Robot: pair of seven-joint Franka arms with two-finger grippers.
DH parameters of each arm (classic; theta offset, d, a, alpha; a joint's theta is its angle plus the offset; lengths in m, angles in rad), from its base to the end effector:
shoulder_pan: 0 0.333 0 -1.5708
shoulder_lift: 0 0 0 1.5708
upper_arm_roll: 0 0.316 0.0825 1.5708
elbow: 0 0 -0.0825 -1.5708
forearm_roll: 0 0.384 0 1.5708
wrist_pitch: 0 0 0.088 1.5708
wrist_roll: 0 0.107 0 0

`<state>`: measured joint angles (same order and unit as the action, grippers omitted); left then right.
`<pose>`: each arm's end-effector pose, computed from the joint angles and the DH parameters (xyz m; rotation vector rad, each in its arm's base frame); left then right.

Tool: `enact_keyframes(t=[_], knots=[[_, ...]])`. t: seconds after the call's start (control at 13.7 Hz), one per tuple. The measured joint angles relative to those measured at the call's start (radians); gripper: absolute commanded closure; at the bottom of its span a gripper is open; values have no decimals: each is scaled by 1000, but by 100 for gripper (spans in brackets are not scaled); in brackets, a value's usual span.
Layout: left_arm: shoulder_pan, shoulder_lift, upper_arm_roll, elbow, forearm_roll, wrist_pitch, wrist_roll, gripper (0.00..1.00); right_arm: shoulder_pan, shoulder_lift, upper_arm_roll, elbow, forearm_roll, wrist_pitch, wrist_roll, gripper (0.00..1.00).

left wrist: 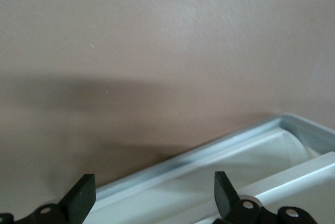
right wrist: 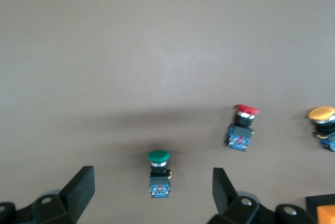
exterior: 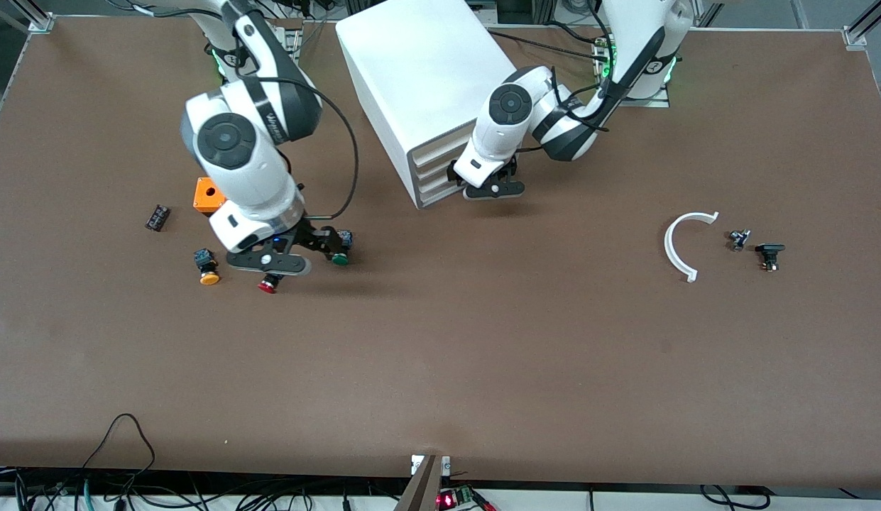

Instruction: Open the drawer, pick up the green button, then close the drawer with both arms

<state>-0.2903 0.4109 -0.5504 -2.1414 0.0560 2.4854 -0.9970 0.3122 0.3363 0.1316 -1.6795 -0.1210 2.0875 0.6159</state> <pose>0.3817 -0.4249 0.2373 3.0212 0.2248 -0.2164 0.6018 0.2703 0.4146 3.1143 -0.1951 0.1521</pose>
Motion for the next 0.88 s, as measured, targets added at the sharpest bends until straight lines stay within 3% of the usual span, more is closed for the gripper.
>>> enact_keyframes(t=[0.44, 0.66, 0.88], knots=[[25, -28, 1, 1, 0, 2, 1, 0, -112, -35, -4, 179, -1, -269, -52, 0], [143, -109, 31, 19, 0, 4, 3, 0, -129, -72, -25, 190, -4, -296, -64, 0], [253, -204, 86, 46, 1, 2, 9, 0, -212, -109, -32, 188, -4, -367, -158, 0]])
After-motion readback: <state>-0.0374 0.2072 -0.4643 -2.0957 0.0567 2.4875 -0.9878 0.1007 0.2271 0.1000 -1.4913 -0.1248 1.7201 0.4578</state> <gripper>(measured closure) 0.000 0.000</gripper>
